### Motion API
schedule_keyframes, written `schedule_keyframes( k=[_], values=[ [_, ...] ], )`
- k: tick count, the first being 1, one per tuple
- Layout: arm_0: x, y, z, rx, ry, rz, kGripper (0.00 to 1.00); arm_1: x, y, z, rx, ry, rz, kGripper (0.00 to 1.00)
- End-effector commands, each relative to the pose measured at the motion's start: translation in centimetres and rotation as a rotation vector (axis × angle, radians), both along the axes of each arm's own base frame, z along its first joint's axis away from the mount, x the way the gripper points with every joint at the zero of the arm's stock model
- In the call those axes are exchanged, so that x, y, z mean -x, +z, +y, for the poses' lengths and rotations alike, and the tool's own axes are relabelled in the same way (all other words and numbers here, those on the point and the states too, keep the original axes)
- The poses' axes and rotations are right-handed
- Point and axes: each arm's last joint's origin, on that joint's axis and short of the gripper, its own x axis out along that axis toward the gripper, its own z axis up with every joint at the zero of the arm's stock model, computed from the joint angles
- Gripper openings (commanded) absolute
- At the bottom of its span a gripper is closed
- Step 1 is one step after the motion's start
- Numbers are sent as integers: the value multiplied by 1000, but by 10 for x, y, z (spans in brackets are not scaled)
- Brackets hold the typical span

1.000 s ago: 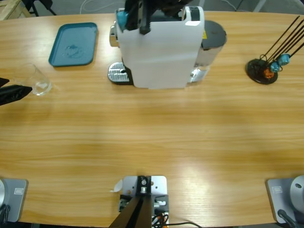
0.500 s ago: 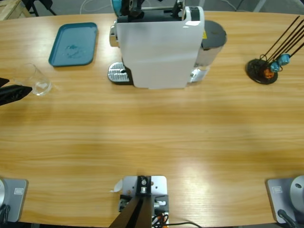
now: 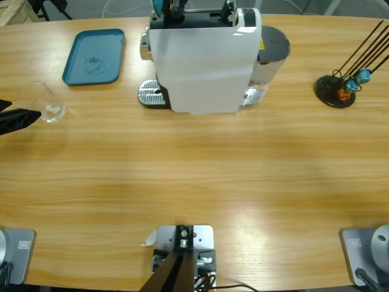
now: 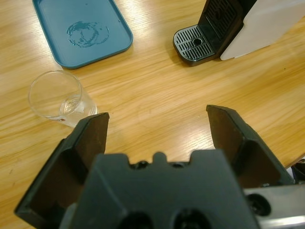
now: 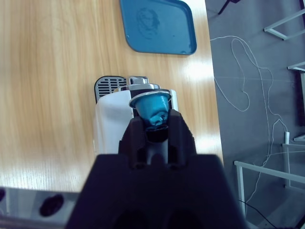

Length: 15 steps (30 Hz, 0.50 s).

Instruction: Pour coffee

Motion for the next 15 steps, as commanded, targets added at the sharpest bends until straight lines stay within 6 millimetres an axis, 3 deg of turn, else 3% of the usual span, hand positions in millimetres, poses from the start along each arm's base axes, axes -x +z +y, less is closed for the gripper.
schedule_keyframes(
  k=[1,15],
  values=[
    [3,-10,2,-21,-9,13,881,-21,-33,3,71,-32,56,0],
    [2,-11,1,-25,-7,15,881,-32,-46,7,82,-39,78,0]
  ],
)
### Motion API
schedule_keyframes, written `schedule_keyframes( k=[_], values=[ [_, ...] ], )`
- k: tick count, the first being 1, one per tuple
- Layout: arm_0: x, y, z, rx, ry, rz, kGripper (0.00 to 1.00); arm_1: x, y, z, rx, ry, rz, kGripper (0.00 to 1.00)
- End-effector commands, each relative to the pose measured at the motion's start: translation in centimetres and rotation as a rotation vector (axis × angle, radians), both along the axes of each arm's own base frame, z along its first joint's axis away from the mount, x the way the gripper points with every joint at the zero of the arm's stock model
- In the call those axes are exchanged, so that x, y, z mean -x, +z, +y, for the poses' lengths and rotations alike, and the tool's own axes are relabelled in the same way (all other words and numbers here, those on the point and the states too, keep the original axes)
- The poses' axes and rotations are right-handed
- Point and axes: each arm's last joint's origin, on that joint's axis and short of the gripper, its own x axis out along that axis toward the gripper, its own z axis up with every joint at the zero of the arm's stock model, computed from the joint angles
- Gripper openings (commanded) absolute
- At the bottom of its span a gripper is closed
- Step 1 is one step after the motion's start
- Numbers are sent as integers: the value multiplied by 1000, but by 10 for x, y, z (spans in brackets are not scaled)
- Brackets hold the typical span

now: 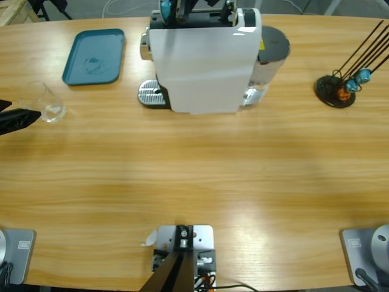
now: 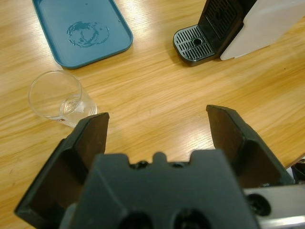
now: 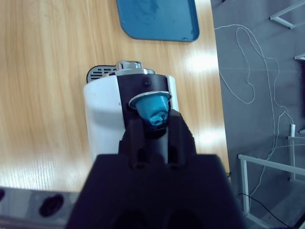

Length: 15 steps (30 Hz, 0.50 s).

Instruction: Pour coffee

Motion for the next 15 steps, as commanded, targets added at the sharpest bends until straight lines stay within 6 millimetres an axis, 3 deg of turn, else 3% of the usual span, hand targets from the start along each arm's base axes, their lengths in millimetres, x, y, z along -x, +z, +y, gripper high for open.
schedule_keyframes(
  k=[1,2,4,6,9,12,15],
  values=[
    [2,-11,1,-25,-7,16,881,-16,-31,9,56,-10,52,0],
    [2,-11,1,-25,-7,16,881,-16,-31,9,57,-17,53,66],
    [2,-11,1,-25,-7,16,881,-18,-32,10,61,-31,59,425],
    [2,-11,1,-26,-6,16,881,-18,-32,10,62,-39,64,610],
    [2,-11,1,-26,-6,16,881,-18,-30,9,62,-44,61,732],
    [2,-11,1,-27,-6,17,881,-18,-28,9,59,-46,56,918],
    [2,-11,1,-28,-6,17,881,-18,-23,9,53,-49,46,972]
  ],
)
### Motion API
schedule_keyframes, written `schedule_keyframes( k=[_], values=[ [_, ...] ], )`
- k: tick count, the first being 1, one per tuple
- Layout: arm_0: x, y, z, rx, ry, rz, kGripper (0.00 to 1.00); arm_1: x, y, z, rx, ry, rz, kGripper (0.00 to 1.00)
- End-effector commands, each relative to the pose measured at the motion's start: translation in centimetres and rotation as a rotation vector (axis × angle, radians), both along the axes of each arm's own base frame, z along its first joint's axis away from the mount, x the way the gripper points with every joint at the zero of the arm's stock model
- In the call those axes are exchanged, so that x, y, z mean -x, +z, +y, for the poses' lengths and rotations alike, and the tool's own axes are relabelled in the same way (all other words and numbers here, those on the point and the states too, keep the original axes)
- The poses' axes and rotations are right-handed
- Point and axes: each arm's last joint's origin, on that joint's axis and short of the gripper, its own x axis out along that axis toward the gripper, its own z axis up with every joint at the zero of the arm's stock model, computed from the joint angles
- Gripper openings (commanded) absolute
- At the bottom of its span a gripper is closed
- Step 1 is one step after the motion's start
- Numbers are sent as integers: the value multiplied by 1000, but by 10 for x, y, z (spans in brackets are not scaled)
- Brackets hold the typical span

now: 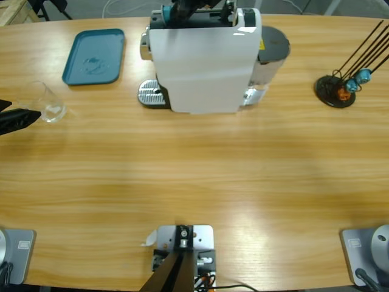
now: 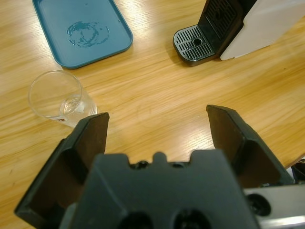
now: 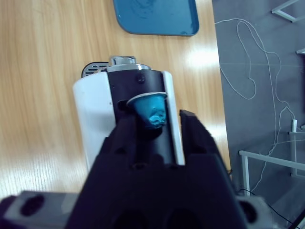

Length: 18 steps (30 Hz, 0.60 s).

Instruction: Pour coffee

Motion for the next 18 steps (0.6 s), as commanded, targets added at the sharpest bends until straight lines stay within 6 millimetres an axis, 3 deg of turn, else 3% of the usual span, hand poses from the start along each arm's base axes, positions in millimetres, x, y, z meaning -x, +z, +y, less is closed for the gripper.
schedule_keyframes(
  k=[1,7,11,12,14,16,18],
  values=[
    [2,-11,1,-28,-6,18,881,-10,-17,5,42,-29,34,970],
    [1,-12,0,-31,-6,22,881,-1,7,-8,48,-75,-21,968],
    [0,-12,-1,-35,-6,25,881,24,45,-18,-43,-53,-60,958],
    [0,-12,-1,-35,-6,26,881,33,56,-21,-84,-33,-57,897],
    [0,-12,-1,-37,-6,28,881,51,80,-33,-167,-6,-53,508],
    [0,-12,-1,-38,-7,29,881,69,104,-51,-242,-4,-60,41],
    [-1,-13,-1,-39,-6,30,881,91,128,-73,-301,-6,-100,0]
  ],
)
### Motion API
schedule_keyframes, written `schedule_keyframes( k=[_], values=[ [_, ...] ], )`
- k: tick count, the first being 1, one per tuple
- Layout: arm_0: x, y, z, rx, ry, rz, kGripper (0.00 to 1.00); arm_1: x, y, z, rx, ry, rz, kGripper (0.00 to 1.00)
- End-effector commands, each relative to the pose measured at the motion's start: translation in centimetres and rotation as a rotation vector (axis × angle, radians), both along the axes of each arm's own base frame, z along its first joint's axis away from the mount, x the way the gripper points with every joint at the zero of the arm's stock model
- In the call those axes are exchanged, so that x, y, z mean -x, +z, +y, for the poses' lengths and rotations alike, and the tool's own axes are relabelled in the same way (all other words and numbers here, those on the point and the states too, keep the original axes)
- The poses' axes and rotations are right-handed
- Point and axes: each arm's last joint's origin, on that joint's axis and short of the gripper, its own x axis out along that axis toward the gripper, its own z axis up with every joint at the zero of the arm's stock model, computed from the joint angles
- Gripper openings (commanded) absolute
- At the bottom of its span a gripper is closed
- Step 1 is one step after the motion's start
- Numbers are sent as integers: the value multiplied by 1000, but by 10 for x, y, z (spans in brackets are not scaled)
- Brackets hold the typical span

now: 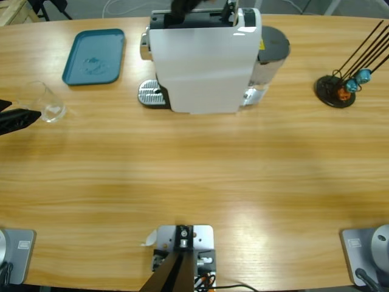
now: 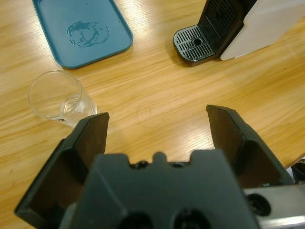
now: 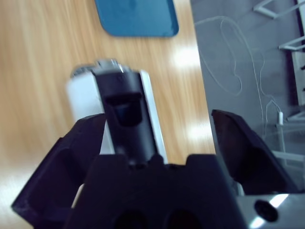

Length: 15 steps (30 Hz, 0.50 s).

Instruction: Pour coffee

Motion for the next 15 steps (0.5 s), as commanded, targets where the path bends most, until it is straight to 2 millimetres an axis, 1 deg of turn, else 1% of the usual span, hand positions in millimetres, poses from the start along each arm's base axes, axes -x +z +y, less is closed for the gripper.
schedule_keyframes(
  k=[1,2,4,6,7,8,10,11,15],
  values=[
    [-1,-12,-1,-38,-7,30,881,79,92,-68,-258,13,-68,0],
    [-1,-13,-1,-39,-7,30,881,85,97,-79,-288,-40,-61,0],
    [0,-12,-1,-38,-8,30,881,93,100,-97,-317,-123,-57,0],
    [0,-12,-1,-38,-8,30,881,97,96,-116,-371,-193,-33,0],
    [0,-12,-1,-37,-8,29,881,97,91,-121,-409,-225,-8,0],
    [0,-12,-1,-37,-8,29,881,96,85,-123,-421,-257,16,0],
    [0,-12,-1,-37,-8,29,881,91,70,-123,-379,-323,20,0],
    [0,-12,-1,-37,-8,29,881,87,58,-122,-344,-378,-1,0],
    [0,-12,-1,-37,-8,29,881,82,9,-101,-267,-507,-176,0]
  ],
)
